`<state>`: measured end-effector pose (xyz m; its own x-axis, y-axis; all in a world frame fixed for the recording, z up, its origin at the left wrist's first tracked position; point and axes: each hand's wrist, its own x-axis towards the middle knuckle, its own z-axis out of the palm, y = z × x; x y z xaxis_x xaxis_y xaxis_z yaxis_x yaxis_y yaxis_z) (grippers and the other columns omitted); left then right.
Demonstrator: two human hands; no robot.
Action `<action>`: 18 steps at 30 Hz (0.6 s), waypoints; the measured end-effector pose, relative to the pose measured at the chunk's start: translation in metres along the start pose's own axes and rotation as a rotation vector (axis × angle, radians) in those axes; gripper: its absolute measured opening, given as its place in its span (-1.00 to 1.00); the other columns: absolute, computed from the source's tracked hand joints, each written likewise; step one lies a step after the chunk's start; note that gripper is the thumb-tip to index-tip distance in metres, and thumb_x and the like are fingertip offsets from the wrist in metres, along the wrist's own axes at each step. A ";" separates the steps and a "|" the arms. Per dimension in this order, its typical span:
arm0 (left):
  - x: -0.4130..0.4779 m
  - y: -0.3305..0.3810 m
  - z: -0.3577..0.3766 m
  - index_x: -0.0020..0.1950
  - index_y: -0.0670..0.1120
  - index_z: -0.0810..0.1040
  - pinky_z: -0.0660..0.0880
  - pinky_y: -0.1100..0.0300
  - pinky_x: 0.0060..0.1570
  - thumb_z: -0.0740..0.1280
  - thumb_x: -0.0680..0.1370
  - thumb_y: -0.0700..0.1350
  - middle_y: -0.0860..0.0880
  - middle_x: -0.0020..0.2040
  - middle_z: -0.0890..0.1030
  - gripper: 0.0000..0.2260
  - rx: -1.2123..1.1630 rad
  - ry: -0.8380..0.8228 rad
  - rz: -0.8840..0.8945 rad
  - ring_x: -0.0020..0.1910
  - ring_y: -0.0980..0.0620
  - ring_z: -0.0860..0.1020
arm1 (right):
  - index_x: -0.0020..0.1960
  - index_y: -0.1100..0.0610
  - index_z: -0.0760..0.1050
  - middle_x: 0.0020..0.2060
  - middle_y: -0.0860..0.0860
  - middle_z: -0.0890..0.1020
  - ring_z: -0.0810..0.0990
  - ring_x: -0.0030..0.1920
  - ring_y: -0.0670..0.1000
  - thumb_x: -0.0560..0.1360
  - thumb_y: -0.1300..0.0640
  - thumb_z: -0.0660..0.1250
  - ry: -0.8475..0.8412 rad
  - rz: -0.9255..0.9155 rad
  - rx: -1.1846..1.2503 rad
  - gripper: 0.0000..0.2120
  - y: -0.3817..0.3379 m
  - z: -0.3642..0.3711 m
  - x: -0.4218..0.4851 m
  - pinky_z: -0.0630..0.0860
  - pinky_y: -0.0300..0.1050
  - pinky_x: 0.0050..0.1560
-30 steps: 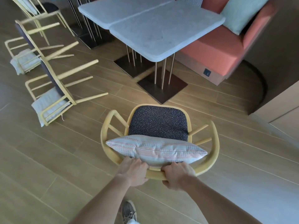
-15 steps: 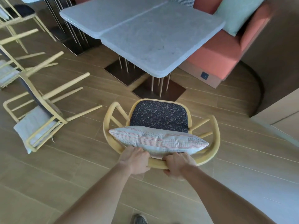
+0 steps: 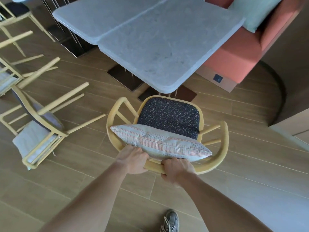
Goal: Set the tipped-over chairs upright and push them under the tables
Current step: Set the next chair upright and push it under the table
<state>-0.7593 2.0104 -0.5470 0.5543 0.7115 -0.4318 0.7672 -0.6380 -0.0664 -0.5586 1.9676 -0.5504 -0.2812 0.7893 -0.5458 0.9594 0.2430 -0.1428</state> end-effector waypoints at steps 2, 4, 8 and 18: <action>0.014 -0.015 -0.004 0.37 0.12 0.63 0.58 0.07 -0.03 0.35 0.59 0.27 0.01 0.03 0.75 -0.58 0.006 -0.006 0.014 -0.07 -0.01 0.69 | 0.22 -0.07 0.60 0.07 0.02 0.70 0.69 0.07 0.18 0.60 -0.14 0.27 0.004 0.012 0.023 -0.72 0.002 -0.009 0.014 0.53 0.06 0.00; 0.024 -0.027 -0.007 0.36 0.12 0.63 0.57 0.08 -0.02 0.35 0.57 0.28 0.02 0.02 0.75 -0.57 0.016 -0.004 0.028 -0.07 0.00 0.69 | 0.21 -0.07 0.60 0.06 0.01 0.70 0.69 0.06 0.17 0.60 -0.13 0.28 0.005 0.025 0.047 -0.74 0.002 -0.016 0.025 0.50 0.05 -0.03; 0.038 -0.048 -0.007 0.30 0.13 0.65 0.50 0.07 -0.06 0.32 0.56 0.31 0.02 -0.01 0.75 -0.58 0.037 -0.012 0.062 -0.07 -0.01 0.69 | 0.18 -0.06 0.61 0.04 0.01 0.70 0.68 0.05 0.19 0.59 -0.11 0.27 0.008 0.036 0.073 -0.75 0.001 -0.024 0.039 0.56 0.08 0.03; 0.044 -0.058 -0.001 0.27 0.05 0.65 0.45 -0.04 0.05 0.25 0.60 0.30 -0.06 0.02 0.73 -0.56 0.056 -0.045 0.170 0.00 -0.11 0.66 | 0.19 -0.09 0.61 0.04 -0.02 0.71 0.67 0.05 0.21 0.56 -0.14 0.26 0.002 0.082 0.064 -0.72 -0.003 -0.026 0.041 0.54 0.07 0.06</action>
<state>-0.7793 2.0792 -0.5615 0.6581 0.5792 -0.4811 0.6440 -0.7640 -0.0387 -0.5737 2.0138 -0.5503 -0.2018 0.8062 -0.5562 0.9785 0.1411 -0.1504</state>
